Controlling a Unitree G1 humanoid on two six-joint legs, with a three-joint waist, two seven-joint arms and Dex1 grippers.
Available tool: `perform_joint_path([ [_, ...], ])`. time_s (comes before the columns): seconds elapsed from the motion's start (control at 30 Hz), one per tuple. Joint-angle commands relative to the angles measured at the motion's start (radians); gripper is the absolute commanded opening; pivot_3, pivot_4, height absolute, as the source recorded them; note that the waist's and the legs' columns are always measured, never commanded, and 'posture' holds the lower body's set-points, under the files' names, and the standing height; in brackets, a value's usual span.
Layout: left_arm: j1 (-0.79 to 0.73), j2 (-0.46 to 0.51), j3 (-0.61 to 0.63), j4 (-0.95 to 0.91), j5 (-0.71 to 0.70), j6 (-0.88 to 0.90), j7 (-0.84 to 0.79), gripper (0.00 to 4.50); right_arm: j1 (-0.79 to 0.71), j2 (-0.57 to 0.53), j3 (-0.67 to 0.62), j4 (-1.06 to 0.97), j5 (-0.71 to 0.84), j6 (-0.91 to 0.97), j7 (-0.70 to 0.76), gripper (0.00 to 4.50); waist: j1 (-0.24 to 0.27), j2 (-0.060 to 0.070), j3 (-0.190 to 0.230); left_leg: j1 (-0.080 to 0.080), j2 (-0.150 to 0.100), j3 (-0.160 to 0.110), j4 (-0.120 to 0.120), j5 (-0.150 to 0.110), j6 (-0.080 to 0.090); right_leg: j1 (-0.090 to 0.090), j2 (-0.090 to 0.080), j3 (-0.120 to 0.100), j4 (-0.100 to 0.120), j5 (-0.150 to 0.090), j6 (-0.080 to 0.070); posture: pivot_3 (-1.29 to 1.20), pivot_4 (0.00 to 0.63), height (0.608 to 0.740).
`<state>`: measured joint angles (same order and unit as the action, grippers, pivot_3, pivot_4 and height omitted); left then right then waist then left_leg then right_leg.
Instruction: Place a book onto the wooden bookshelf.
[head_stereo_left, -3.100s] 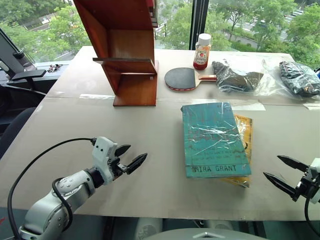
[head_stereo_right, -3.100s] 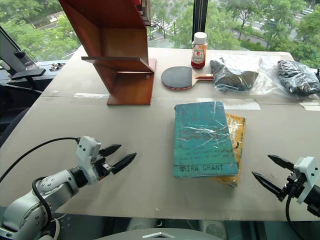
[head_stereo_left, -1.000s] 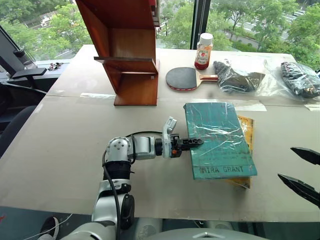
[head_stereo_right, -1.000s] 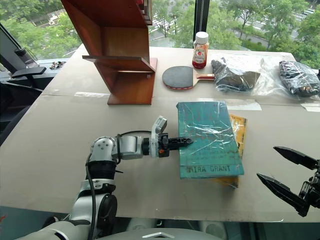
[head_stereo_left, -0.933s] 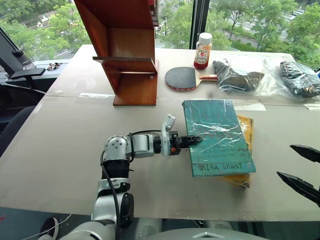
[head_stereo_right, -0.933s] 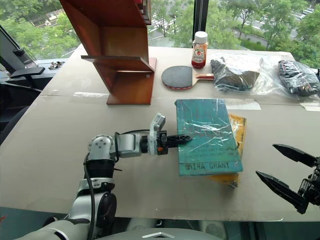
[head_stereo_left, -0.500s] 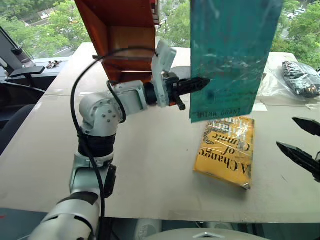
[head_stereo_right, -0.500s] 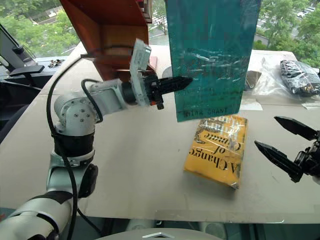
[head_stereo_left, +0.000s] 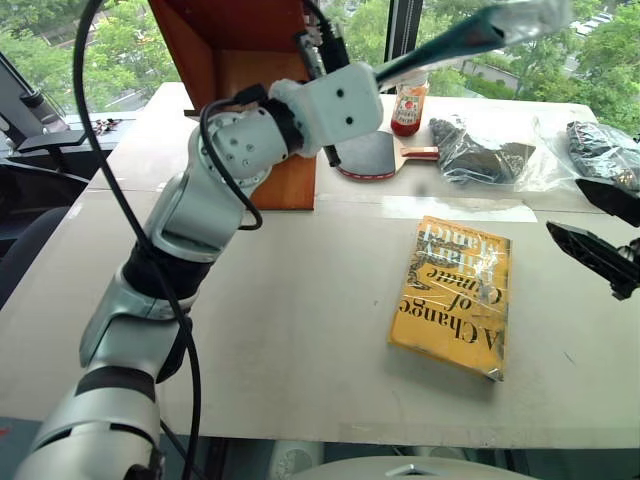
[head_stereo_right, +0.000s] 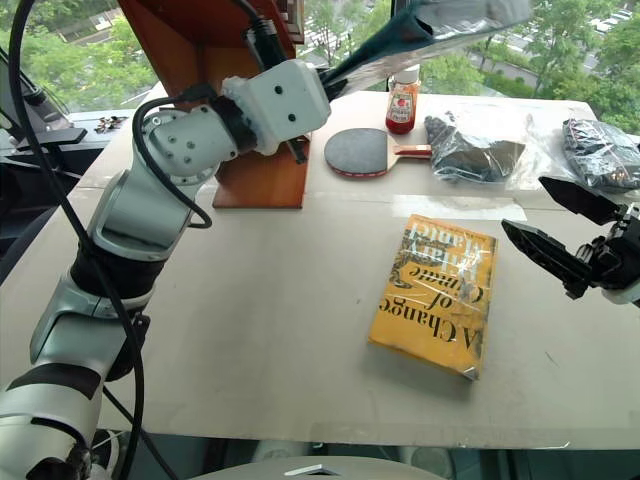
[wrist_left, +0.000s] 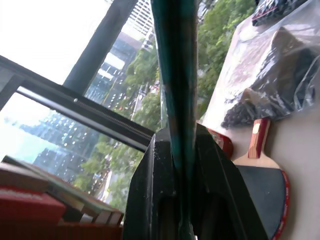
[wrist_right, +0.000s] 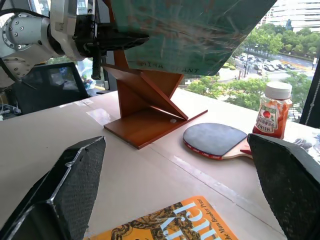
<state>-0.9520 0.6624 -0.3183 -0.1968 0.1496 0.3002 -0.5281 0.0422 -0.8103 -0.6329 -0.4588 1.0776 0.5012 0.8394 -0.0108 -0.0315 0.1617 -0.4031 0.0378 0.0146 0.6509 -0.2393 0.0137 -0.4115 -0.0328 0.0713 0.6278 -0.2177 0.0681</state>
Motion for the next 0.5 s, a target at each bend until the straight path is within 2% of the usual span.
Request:
perform_joint_path([
  [0.03, 0.049, 0.018, 0.085, -0.095, 0.154, 0.150, 0.098, 0.03, -0.086, -0.017, 0.030, 0.047, -0.005, -0.003, 0.014, 4.50, -0.005, 0.000, 0.000, 0.000, 0.000, 0.000, 0.000, 0.000, 0.000, 0.000, 0.000, 0.000, 0.000, 0.000, 0.000, 0.00, 0.150, 0.740],
  [0.27, 0.110, 0.086, 0.044, -0.192, 0.394, 0.320, 0.050, 0.03, -0.233, -0.015, 0.106, 0.132, -0.016, 0.010, 0.047, 4.50, 0.000, 0.000, 0.001, 0.000, 0.000, -0.001, 0.000, 0.000, 0.000, 0.000, 0.001, 0.000, 0.001, 0.000, 0.000, 0.00, 0.150, 0.740],
  [0.33, 0.106, 0.106, 0.004, -0.196, 0.505, 0.366, 0.027, 0.03, -0.258, -0.010, 0.120, 0.142, -0.015, 0.016, 0.054, 4.50, 0.002, -0.001, 0.001, 0.000, 0.000, -0.001, 0.000, 0.000, 0.000, 0.000, 0.001, -0.001, 0.001, 0.000, 0.000, 0.00, 0.150, 0.740],
  [0.5, 0.095, 0.083, -0.031, -0.194, 0.622, 0.447, -0.042, 0.03, -0.298, -0.001, 0.125, 0.159, -0.003, 0.033, 0.042, 4.50, 0.002, -0.001, 0.001, -0.001, 0.000, -0.001, 0.001, 0.000, 0.000, -0.001, 0.001, -0.001, 0.001, 0.000, 0.000, 0.00, 0.150, 0.740],
])
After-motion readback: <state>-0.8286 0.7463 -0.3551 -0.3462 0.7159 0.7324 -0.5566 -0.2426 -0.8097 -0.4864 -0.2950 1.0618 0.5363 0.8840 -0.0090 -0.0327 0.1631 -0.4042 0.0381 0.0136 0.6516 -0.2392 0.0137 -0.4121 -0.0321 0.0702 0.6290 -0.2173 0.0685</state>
